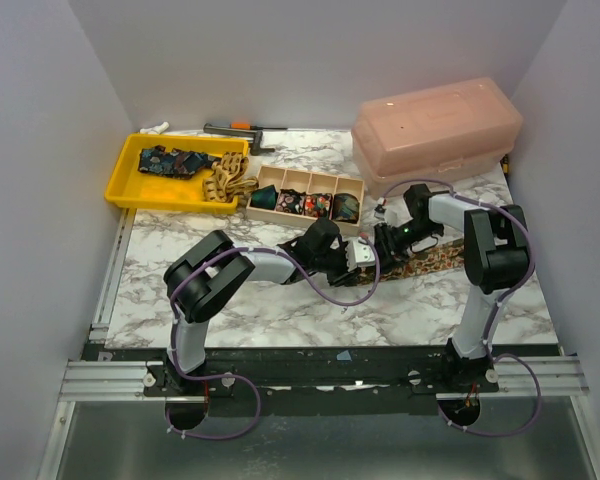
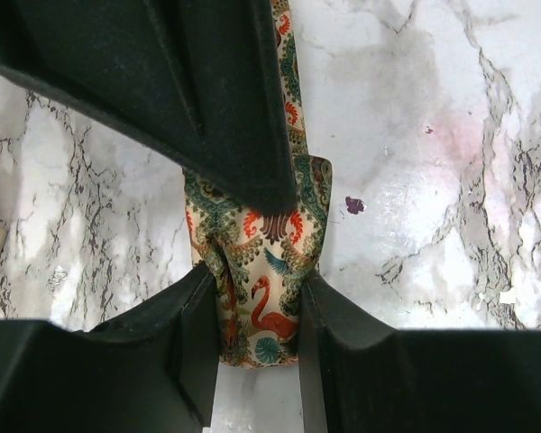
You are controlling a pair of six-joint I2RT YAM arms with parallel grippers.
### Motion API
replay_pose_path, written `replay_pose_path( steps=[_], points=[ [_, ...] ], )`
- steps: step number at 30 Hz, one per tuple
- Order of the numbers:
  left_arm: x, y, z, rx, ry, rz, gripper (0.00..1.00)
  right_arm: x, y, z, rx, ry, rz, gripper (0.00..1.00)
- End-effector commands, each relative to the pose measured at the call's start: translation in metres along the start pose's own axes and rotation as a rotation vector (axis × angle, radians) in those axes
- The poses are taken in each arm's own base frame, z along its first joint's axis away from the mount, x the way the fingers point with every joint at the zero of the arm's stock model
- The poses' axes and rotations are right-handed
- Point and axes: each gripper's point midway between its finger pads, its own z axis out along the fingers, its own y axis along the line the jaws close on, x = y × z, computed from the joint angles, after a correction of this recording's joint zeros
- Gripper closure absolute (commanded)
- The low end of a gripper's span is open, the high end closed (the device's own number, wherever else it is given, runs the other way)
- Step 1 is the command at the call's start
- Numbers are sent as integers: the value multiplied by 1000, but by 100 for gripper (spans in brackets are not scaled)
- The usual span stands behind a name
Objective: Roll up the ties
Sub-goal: Roll the tie at the center of the board.
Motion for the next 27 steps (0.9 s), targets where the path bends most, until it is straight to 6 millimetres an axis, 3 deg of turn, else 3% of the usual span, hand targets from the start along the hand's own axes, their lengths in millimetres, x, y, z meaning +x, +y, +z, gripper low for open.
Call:
replay_pose_path(
  steps=[1,2,3,9,12,16,19,23,27],
  points=[
    [122,-48,-17,82,385,-173,67,-1,14,0,-100,9,16,79],
    [121,-48,-17,80,382,-172,66,-5,10,1,-81,0,16,96],
    [120,-47,-17,78,378,-172,64,-9,6,1,-59,-9,17,100],
    [100,-39,-15,98,266,-136,43,-5,-34,9,112,18,57,100],
    [70,-25,-18,91,122,-104,35,4,-55,17,181,46,90,100],
    [13,-13,-40,58,-153,-17,25,15,-78,23,257,79,122,100],
    [-4,-11,-50,27,-250,2,21,18,-83,25,275,92,133,100],
    [2,-14,-44,24,-273,-20,20,21,-86,26,277,107,134,100],
    [8,-12,-28,19,-264,-65,27,20,-87,27,276,115,127,100]
  ],
)
